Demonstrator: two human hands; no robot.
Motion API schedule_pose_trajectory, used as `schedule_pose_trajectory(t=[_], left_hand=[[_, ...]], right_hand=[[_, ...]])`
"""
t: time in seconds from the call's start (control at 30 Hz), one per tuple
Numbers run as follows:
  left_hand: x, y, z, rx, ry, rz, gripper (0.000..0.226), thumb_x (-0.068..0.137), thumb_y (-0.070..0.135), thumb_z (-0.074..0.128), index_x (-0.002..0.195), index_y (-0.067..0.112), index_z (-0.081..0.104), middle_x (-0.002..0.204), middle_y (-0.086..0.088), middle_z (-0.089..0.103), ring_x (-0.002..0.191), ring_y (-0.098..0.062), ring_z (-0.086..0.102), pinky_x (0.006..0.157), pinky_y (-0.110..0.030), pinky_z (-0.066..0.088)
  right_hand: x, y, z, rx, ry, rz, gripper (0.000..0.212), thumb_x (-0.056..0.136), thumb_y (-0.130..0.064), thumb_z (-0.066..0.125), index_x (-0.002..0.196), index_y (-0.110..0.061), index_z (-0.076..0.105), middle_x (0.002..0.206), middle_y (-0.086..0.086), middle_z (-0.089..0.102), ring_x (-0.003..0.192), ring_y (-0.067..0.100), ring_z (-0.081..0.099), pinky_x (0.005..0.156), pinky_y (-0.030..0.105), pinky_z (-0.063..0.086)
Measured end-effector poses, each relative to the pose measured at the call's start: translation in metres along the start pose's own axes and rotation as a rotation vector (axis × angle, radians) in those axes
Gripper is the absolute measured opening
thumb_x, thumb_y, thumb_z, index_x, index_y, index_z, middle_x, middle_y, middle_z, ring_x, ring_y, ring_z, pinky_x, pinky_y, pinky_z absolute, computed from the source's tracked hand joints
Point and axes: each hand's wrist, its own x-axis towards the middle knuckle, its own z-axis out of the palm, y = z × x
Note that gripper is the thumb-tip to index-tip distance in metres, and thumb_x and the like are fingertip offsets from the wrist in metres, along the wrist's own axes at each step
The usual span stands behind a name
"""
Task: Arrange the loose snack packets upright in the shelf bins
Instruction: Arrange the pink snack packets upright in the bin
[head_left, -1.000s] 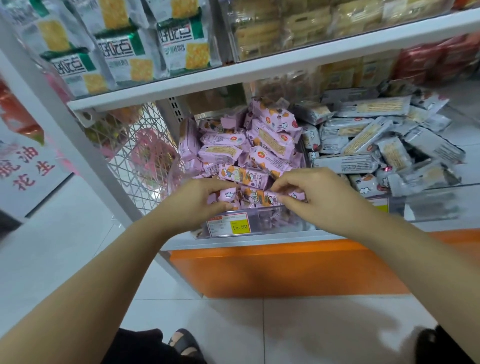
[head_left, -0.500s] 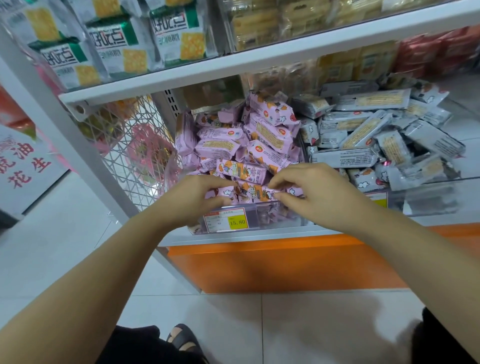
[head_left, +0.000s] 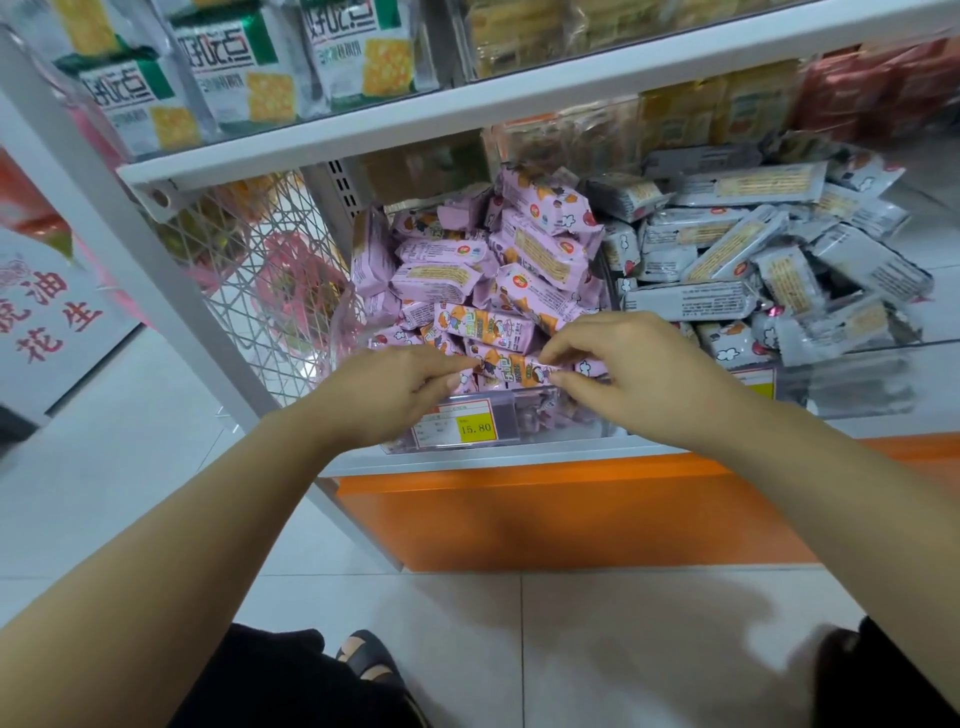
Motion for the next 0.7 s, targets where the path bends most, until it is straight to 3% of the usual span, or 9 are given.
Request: schedule_pose_trajectory(t=[0.13, 0.27, 0.33, 0.4, 0.47, 0.53, 0.6, 0.7], left_hand=[[-0.01, -0.002, 0.009, 0.038, 0.072, 0.056, 0.057, 0.093, 0.05, 0.015, 0.143, 0.035, 0.039, 0.139, 0.009, 0.051, 0.128, -0.018, 0.044, 0.106, -0.038, 0.03], [-0.013, 0.0, 0.015, 0.027, 0.107, 0.011, 0.065, 0.089, 0.059, 0.005, 0.144, 0.039, 0.034, 0.14, 0.008, 0.049, 0.131, -0.02, 0.04, 0.105, -0.035, 0.02], [-0.015, 0.004, 0.014, -0.04, 0.15, -0.014, 0.058, 0.091, 0.054, 0.016, 0.142, 0.036, 0.038, 0.134, 0.006, 0.055, 0.121, -0.018, 0.047, 0.103, -0.033, 0.02], [-0.016, 0.005, 0.012, -0.167, 0.208, -0.023, 0.048, 0.095, 0.05, 0.029, 0.138, 0.034, 0.043, 0.126, 0.006, 0.06, 0.099, -0.012, 0.053, 0.101, -0.034, 0.027], [-0.015, 0.005, 0.008, -0.318, 0.266, -0.022, 0.039, 0.097, 0.042, 0.044, 0.133, 0.029, 0.05, 0.126, 0.006, 0.059, 0.101, -0.011, 0.054, 0.097, -0.035, 0.039], [-0.011, 0.005, 0.004, -0.377, 0.311, -0.043, 0.033, 0.097, 0.034, 0.051, 0.128, 0.026, 0.056, 0.12, 0.006, 0.06, 0.107, -0.011, 0.056, 0.09, -0.033, 0.046], [-0.005, 0.008, -0.001, -0.393, 0.325, -0.091, 0.028, 0.096, 0.029, 0.052, 0.123, 0.025, 0.061, 0.107, 0.01, 0.062, 0.1, -0.008, 0.057, 0.087, -0.028, 0.047], [0.008, 0.017, -0.006, -0.408, 0.246, -0.146, 0.03, 0.098, 0.03, 0.05, 0.124, 0.022, 0.06, 0.106, 0.008, 0.063, 0.094, -0.004, 0.055, 0.085, -0.023, 0.045]], right_hand=[[0.0, 0.0, -0.002, 0.022, -0.008, 0.002, 0.02, 0.091, -0.021, 0.061, 0.109, -0.019, 0.068, 0.104, -0.007, 0.067, 0.092, 0.004, 0.057, 0.086, 0.025, 0.047], [0.004, -0.001, -0.005, 0.028, 0.036, -0.009, 0.016, 0.09, -0.017, 0.062, 0.104, -0.016, 0.07, 0.094, -0.009, 0.066, 0.077, -0.005, 0.052, 0.075, 0.003, 0.039], [0.006, -0.003, -0.007, 0.0, 0.088, -0.019, 0.015, 0.088, -0.015, 0.063, 0.102, -0.015, 0.07, 0.093, -0.008, 0.066, 0.073, -0.006, 0.05, 0.073, 0.006, 0.038], [0.009, -0.007, -0.008, -0.034, 0.129, -0.013, 0.015, 0.088, -0.015, 0.064, 0.102, -0.016, 0.07, 0.098, -0.004, 0.068, 0.079, 0.004, 0.055, 0.077, 0.022, 0.046], [0.014, -0.009, -0.009, -0.071, 0.137, 0.001, 0.016, 0.087, -0.018, 0.064, 0.102, -0.019, 0.069, 0.1, -0.004, 0.069, 0.088, 0.012, 0.059, 0.081, 0.034, 0.049], [0.02, -0.008, -0.008, -0.121, 0.13, -0.001, 0.018, 0.087, -0.021, 0.065, 0.105, -0.02, 0.069, 0.098, -0.004, 0.069, 0.088, 0.011, 0.055, 0.086, 0.036, 0.046], [0.025, -0.005, -0.006, -0.18, 0.116, -0.001, 0.021, 0.086, -0.025, 0.066, 0.107, -0.021, 0.069, 0.093, -0.008, 0.067, 0.086, 0.008, 0.046, 0.09, 0.035, 0.041], [0.026, -0.003, -0.004, -0.248, 0.057, -0.009, 0.022, 0.088, -0.033, 0.062, 0.11, -0.029, 0.067, 0.085, -0.017, 0.058, 0.088, 0.007, 0.042, 0.09, 0.031, 0.032]])
